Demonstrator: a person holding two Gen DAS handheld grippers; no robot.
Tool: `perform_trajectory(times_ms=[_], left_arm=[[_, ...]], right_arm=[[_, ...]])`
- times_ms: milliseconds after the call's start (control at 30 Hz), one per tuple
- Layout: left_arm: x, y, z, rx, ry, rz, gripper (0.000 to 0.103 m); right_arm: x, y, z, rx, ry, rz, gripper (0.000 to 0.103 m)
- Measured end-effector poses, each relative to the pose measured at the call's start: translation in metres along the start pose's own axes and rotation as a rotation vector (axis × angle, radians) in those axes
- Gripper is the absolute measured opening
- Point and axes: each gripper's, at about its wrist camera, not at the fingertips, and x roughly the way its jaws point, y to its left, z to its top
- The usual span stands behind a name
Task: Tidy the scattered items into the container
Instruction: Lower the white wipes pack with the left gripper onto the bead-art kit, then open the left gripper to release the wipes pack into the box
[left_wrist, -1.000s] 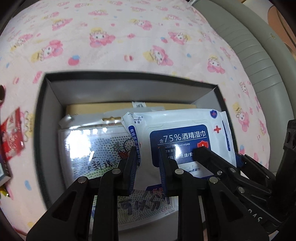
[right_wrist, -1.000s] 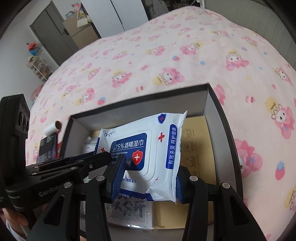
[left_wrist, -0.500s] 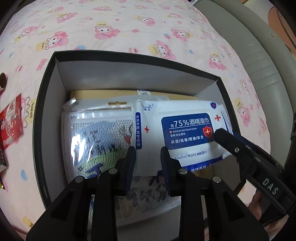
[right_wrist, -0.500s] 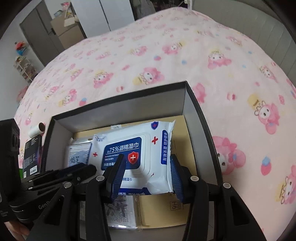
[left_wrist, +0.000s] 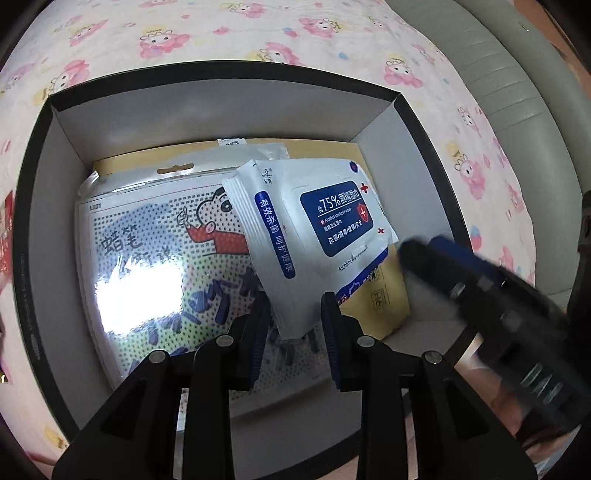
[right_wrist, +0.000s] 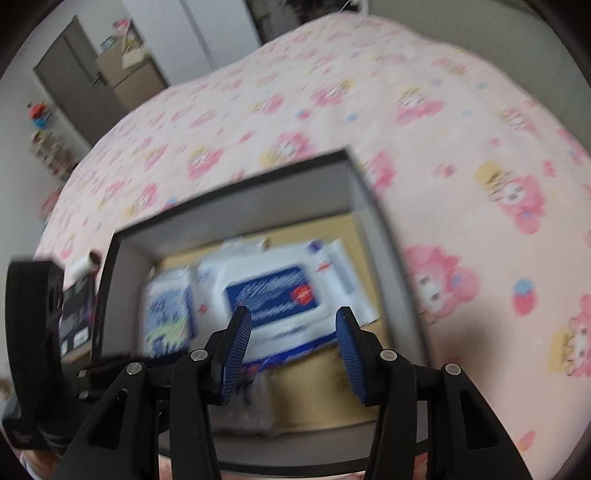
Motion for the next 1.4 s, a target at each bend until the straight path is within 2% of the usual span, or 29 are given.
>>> perform_trajectory(times_ms=[267, 467, 767, 867, 1000, 1100, 1233, 1333, 1400], left_arm=[[0.006, 0.009, 0.002, -0.016, 0.004, -0.011, 0.027], [0.008, 0.006, 0.014, -0.005, -0.016, 0.023, 0.026], [0.013, 0.017, 0.041, -0.052, -0.041, 0.017, 0.027], [0.012, 0.017, 0.047, -0.058, -0.044, 0.039, 0.028], [0.003, 0.003, 0.032, -0.025, -0.065, 0.056, 0.028], [-0.003, 0.002, 0.018, 0.011, -0.051, 0.067, 0.027], [-0.004, 0.002, 0.011, 0.055, -0.013, 0.068, 0.027], [0.001, 0.004, 0.014, 0.061, 0.005, 0.086, 0.027], [0.005, 0.005, 0.019, 0.057, 0.013, 0.095, 0.027]], right_arm=[[0.016, 0.008, -0.003, -0.077, 0.051, -0.094, 0.044], [0.030, 0.010, -0.002, -0.126, 0.080, -0.187, 0.044], [0.053, 0.007, 0.017, -0.089, 0.118, -0.181, 0.044], [0.056, 0.003, 0.020, -0.071, 0.119, -0.169, 0.044], [0.044, 0.004, 0.016, -0.056, 0.093, -0.141, 0.044], [0.034, 0.008, 0.012, -0.079, 0.066, -0.119, 0.044], [0.043, 0.018, 0.000, -0.164, 0.115, -0.127, 0.044], [0.052, 0.019, -0.003, -0.179, 0.158, -0.140, 0.044], [0.052, 0.019, 0.000, -0.173, 0.150, -0.156, 0.044]])
